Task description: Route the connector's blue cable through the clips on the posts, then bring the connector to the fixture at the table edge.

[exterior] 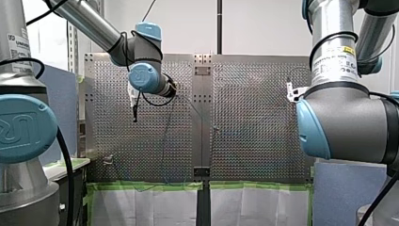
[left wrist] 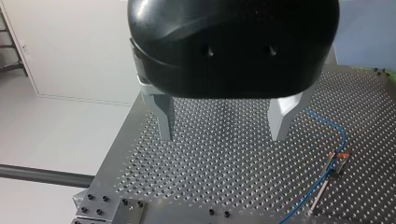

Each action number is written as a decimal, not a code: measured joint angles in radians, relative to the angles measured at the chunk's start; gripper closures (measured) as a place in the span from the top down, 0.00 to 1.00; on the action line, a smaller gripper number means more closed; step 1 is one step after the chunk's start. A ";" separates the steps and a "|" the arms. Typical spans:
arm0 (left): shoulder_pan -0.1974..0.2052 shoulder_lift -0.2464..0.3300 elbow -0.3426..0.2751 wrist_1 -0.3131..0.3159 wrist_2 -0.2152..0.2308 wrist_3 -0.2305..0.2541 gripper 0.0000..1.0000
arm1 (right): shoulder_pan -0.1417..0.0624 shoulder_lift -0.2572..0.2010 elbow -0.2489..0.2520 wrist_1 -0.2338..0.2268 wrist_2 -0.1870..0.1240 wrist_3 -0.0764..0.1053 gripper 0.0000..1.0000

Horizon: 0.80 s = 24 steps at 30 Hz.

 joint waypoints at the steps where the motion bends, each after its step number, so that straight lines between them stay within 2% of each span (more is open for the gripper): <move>1: 0.000 0.000 0.000 0.000 -0.003 0.004 0.99 | 0.000 0.000 0.000 0.000 0.000 0.000 1.00; 8: -0.001 0.000 -0.002 -0.004 -0.036 0.036 0.99 | 0.000 0.000 0.000 0.000 0.000 0.000 1.00; 14: -0.001 -0.033 -0.006 0.033 -0.030 0.070 0.99 | 0.000 0.000 0.000 0.000 0.000 0.000 1.00; 18: -0.002 -0.057 -0.006 0.053 -0.026 0.074 0.99 | 0.000 0.000 0.000 0.000 0.000 0.000 1.00; 24: -0.002 -0.064 -0.006 0.059 -0.025 0.075 0.99 | 0.000 0.000 0.000 0.000 0.000 0.000 1.00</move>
